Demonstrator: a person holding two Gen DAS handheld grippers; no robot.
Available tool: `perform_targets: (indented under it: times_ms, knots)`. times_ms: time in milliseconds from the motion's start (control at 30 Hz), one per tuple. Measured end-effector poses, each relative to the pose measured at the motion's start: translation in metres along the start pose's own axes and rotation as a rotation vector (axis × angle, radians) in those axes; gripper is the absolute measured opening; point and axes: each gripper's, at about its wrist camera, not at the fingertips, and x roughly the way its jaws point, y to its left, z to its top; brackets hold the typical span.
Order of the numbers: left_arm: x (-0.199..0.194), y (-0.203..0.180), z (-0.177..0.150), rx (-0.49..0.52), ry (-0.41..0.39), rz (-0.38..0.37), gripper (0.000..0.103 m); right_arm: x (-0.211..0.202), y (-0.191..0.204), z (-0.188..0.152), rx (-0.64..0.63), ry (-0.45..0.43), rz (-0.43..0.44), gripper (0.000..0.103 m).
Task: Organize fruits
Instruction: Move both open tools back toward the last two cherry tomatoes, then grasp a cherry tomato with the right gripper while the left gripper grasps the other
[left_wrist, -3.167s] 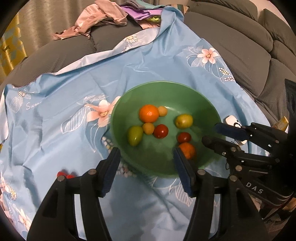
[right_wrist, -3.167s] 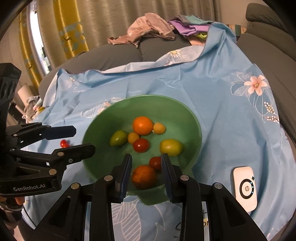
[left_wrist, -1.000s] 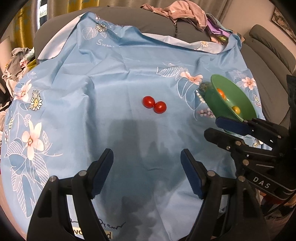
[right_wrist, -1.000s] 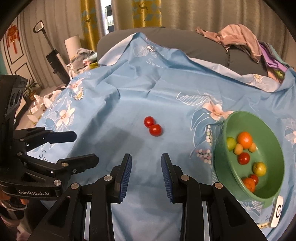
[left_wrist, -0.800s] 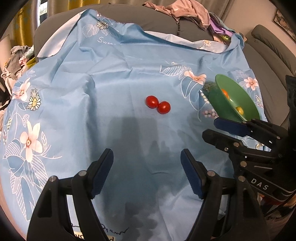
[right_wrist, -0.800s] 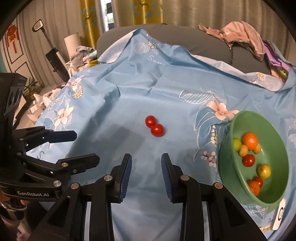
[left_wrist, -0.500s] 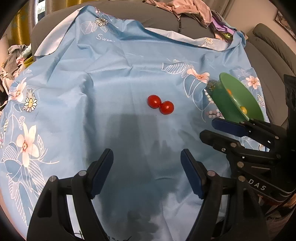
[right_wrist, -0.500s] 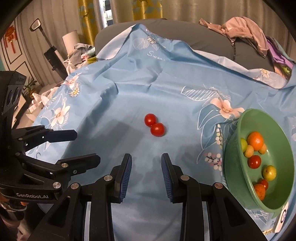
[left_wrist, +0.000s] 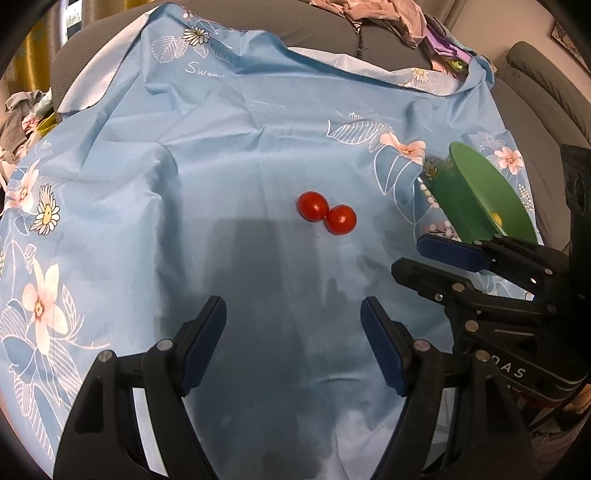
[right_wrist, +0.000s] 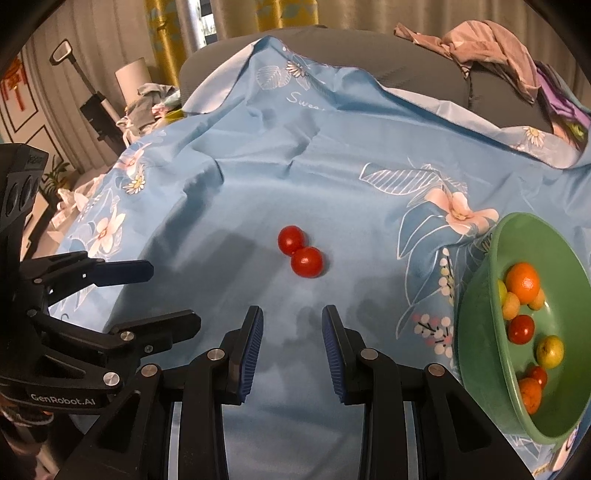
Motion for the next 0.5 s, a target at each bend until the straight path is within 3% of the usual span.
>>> perform_targets:
  times_ms: [500]
  knots:
    - [0.019, 0.003, 0.016, 0.027, 0.013, 0.004, 0.075, 0.023, -0.01, 0.01, 0.018, 0.024, -0.004, 0.033]
